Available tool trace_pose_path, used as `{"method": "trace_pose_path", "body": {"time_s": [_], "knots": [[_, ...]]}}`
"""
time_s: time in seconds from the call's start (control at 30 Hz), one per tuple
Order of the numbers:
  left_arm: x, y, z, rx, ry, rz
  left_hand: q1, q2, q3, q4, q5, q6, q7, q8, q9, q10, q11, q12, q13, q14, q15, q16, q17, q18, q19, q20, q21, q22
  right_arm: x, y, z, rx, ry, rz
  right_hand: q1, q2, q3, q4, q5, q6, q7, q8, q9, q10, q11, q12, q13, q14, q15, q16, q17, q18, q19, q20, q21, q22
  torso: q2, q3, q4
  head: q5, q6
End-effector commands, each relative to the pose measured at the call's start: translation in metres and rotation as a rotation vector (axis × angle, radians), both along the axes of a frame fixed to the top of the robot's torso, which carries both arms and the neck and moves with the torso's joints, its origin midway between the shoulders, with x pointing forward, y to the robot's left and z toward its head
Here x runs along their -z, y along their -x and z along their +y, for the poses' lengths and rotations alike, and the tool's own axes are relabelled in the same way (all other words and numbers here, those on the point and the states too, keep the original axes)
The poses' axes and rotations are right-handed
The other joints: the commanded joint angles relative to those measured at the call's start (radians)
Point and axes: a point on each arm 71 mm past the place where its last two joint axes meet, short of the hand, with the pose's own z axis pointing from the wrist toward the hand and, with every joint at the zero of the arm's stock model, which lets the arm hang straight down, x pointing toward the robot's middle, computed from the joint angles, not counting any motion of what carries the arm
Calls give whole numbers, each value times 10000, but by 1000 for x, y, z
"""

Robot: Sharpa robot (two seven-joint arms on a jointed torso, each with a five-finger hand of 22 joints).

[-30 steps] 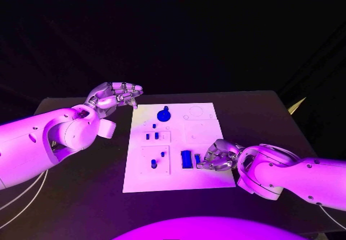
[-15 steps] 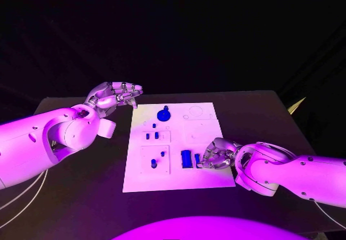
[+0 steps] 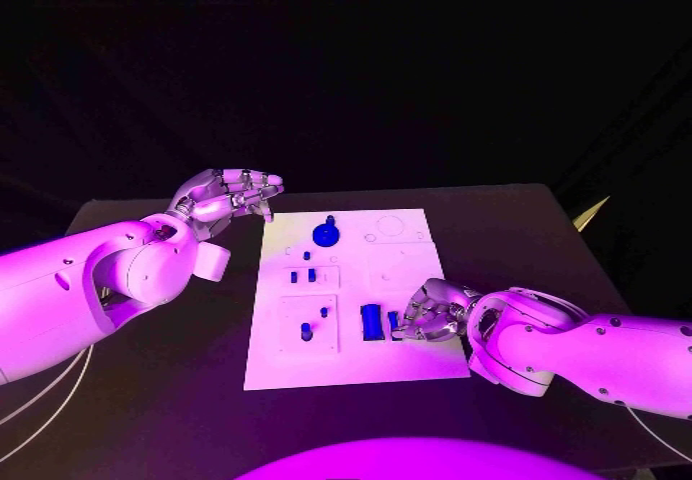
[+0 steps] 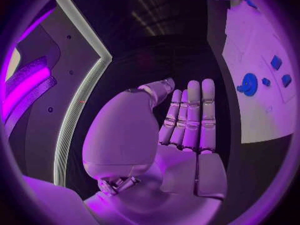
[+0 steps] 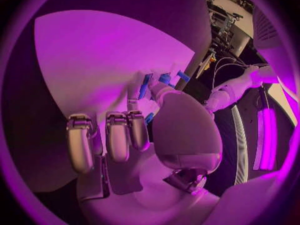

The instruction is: Assemble the parts on the task board

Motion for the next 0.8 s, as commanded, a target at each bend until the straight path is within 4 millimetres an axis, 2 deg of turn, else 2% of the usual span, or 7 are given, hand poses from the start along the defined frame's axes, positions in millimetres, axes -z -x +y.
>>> {"method": "trace_pose_path", "body": {"time_s": [0.03, 0.27, 0.47, 0.53, 0.63, 0.77, 0.8], "knots": [[-1, 0, -2, 114, 130, -4, -7, 65, -1, 46, 33, -60, -9, 64, 8, -60, 16, 43, -8, -49, 23, -33, -11, 54, -49, 28, -47, -3, -4, 0, 0, -17, -470, -333, -91, -15, -29, 71, -25, 44, 6, -40, 7, 730, -24, 57, 2218, 847, -29, -4, 1688, -67, 1045, -52, 46, 2633, -13, 1, -10, 13, 31], [0, -1, -1, 32, 274, 22, -43, 63, -8, 73, 21, -85, -3, 60, 3, -64, 20, 55, -11, -50, 29, -28, -10, 52, -48, 32, -58, -8, -22, -15, -11, 339, -2515, -732, 104, -43, -232, 154, 103, -590, 262, -441, -143, 419, 190, -605, 1921, 715, 138, -237, 1112, 26, 909, 72, -399, 2504, -103, -49, -44, 58, 403], [4, -6, 0, -254, 463, 10, -264, -19, -137, 234, -19, -188, -4, 37, -15, -79, 21, 107, -14, -93, 59, -22, -6, 44, -86, 71, -183, -83, -36, -46, -27, 1122, -4830, -1147, 566, 57, -261, 22, 274, -1148, 537, -845, -257, -529, 455, -2383, 1078, 426, 362, -789, 25, 441, 228, 283, -2511, 1864, -351, -165, -103, 131, 602], [7, -9, 1, -554, 519, -43, -440, -94, -299, 392, -50, -233, -22, 40, -16, -67, 41, 165, -4, -335, 94, -149, -48, 17, -296, 128, -448, -221, -40, -63, -33, 1502, -5636, -1264, 838, 105, -171, -116, 340, -1497, 724, -959, -247, -1825, 616, -4391, 57, -168, 516, -1668, -1471, 859, -675, 436, -4959, 1051, -430, -202, -125, 171, 634], [12, -15, 3, -1084, 622, -132, -359, -133, -894, 715, -126, -387, -27, 107, 5, -400, 233, 86, -163, -1726, 486, -1450, -655, -80, -1542, 509, -2470, -1411, -44, -88, -42, 1834, -6426, -1619, 1222, 139, 77, -274, 314, -2204, 1054, -885, -295, -4767, 990, -7896, -2116, -2501, 882, -4471, -5310, 1725, -3237, 789, -11102, -1453, -541, -220, -130, 229, 830], [21, -26, 7, -1848, 750, -255, -43, -38, -1218, 976, -98, -336, -153, 125, -21, -49, 253, -99, -484, -1807, 601, -2753, -1231, -13, -1642, 855, -4100, -2627, -46, -121, -51, 2221, -7220, -2142, 1678, 108, 734, -292, 263, -2599, 1304, -794, -568, -5704, 1337, -9773, -4433, -4749, 1332, -6884, -6936, 1725, -4439, 1232, -13078, -3147, -756, -212, -126, 343, 1092], [23, -28, 8, -1961, 765, -266, 93, -42, -1208, 1115, -91, -281, -154, 78, -56, 354, 246, -510, -694, -1733, 684, -3769, -1569, 26, -1835, 1023, -4978, -3308, -46, -128, -52, 2280, -7350, -2233, 1683, 29, 897, -265, 240, -2585, 1401, -770, -681, -5585, 1332, -10221, -5204, -4815, 1349, -7240, -7169, 1734, -4408, 1354, -13430, -3601, -786, -212, -128, 354, 1153]]}}
